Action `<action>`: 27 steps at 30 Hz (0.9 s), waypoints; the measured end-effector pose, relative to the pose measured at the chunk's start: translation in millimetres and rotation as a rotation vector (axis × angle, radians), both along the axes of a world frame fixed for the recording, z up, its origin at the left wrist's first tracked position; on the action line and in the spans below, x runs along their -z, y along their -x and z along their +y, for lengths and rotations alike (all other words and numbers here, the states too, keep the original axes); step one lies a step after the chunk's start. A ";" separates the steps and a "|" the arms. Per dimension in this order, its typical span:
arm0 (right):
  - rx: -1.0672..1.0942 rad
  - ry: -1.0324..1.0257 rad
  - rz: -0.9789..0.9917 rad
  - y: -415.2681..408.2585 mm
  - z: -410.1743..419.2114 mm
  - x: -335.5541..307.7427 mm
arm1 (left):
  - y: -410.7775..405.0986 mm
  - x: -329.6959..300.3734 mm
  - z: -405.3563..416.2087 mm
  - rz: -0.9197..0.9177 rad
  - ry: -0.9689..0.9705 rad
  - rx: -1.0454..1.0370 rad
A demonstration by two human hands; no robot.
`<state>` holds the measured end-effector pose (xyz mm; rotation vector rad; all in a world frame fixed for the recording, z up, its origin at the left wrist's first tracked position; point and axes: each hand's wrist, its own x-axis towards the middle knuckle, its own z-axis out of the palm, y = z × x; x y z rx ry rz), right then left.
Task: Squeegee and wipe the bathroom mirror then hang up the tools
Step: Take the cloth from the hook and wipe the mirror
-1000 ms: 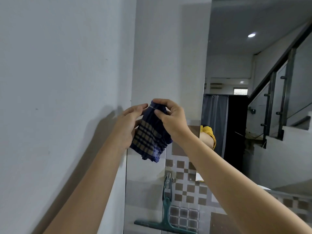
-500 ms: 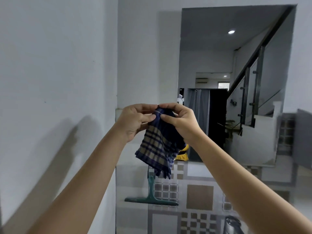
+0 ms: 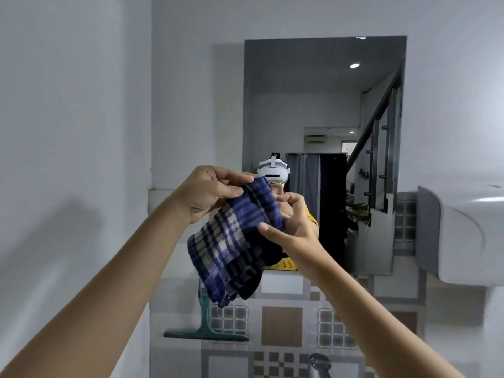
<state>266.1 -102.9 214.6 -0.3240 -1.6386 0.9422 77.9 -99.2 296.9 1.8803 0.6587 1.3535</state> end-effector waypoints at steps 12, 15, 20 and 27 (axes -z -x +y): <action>0.210 -0.185 -0.036 -99.2 -5.9 -0.8 | -105.7 5.0 13.6 -0.018 0.015 -0.003; 0.205 -0.182 -0.111 -117.6 -1.8 -0.2 | -123.9 8.7 19.6 -0.033 0.042 -0.020; 0.107 -0.028 -0.094 -144.1 3.3 -4.1 | -145.3 9.3 30.5 -0.012 0.071 -0.035; 0.376 0.010 0.386 -157.9 16.2 -44.4 | -161.1 -14.1 53.4 -0.163 -0.004 -0.127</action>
